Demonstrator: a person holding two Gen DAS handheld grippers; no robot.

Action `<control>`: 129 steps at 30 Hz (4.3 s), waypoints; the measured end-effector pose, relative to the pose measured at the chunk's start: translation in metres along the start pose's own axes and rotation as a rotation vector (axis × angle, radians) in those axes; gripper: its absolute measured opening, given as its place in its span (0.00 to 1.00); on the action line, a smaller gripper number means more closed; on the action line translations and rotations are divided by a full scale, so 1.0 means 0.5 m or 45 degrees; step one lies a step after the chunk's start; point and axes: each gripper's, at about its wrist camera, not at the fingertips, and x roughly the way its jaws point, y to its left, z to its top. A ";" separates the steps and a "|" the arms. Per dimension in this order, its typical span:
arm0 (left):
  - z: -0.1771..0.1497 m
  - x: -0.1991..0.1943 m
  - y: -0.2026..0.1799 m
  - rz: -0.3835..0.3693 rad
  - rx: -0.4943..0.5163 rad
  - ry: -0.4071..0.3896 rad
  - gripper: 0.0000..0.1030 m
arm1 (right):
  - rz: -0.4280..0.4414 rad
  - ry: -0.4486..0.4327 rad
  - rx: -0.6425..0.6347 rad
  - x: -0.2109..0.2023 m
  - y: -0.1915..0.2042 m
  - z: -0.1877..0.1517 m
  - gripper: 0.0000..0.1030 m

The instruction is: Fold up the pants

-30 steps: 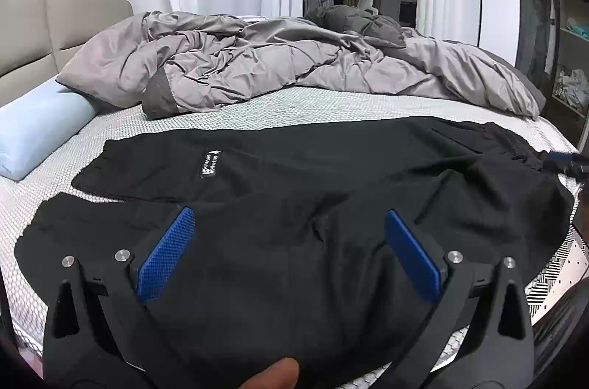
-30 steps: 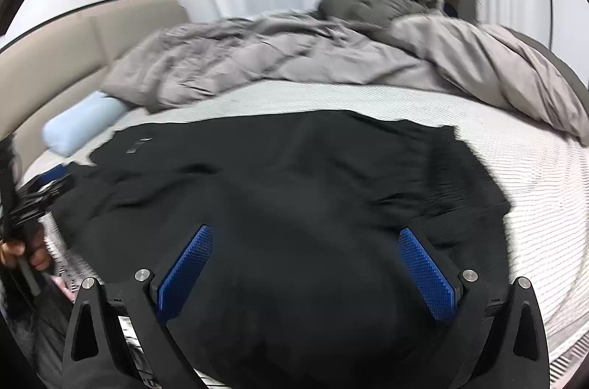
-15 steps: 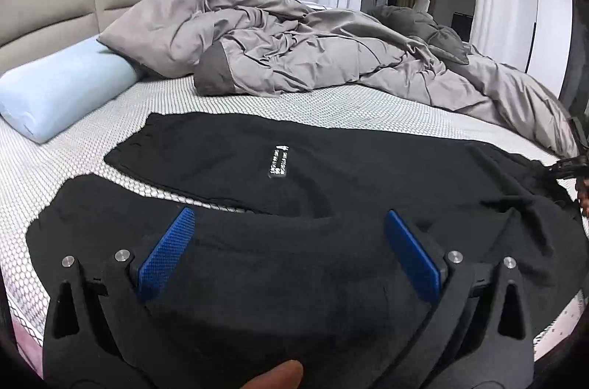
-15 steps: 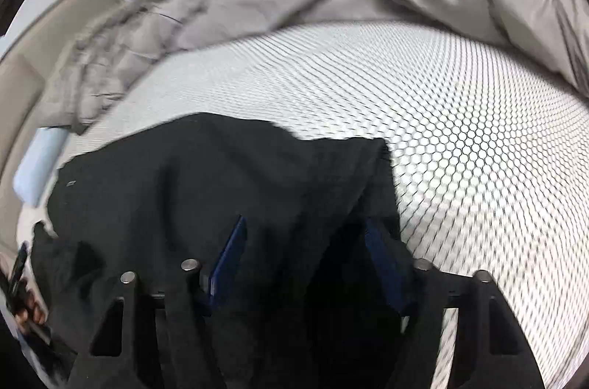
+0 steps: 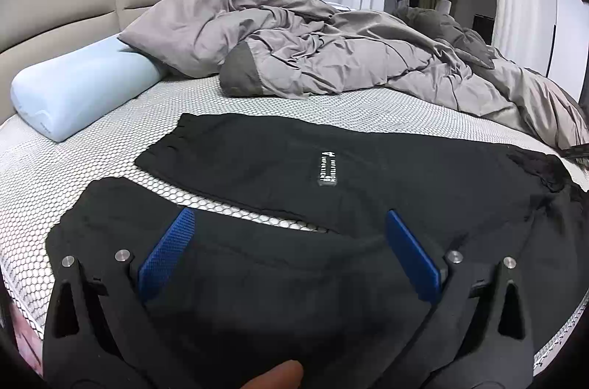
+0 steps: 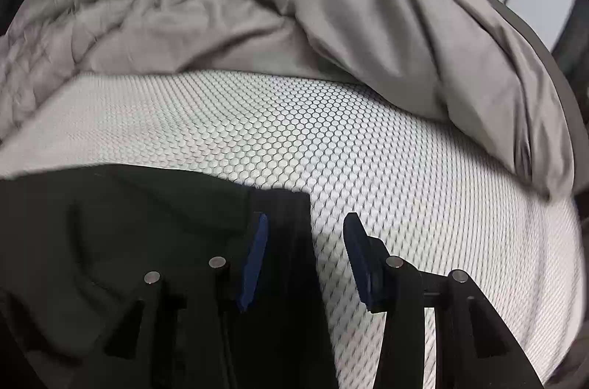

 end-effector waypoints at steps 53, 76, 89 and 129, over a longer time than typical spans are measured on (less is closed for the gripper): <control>-0.172 -0.120 0.514 0.016 -0.838 0.146 0.02 | 0.552 -0.298 0.855 -0.279 -0.106 -0.608 0.12; 0.021 -0.024 0.330 -0.277 -0.742 0.196 0.99 | 0.397 -0.510 0.542 -0.409 -0.015 -0.476 0.89; 0.041 0.179 0.295 -0.220 -0.844 0.384 0.01 | 0.375 -0.494 0.506 -0.393 0.000 -0.446 0.89; 0.018 -0.056 0.380 -0.129 -0.731 0.123 0.99 | 0.362 -0.401 0.410 -0.307 -0.077 -0.283 0.95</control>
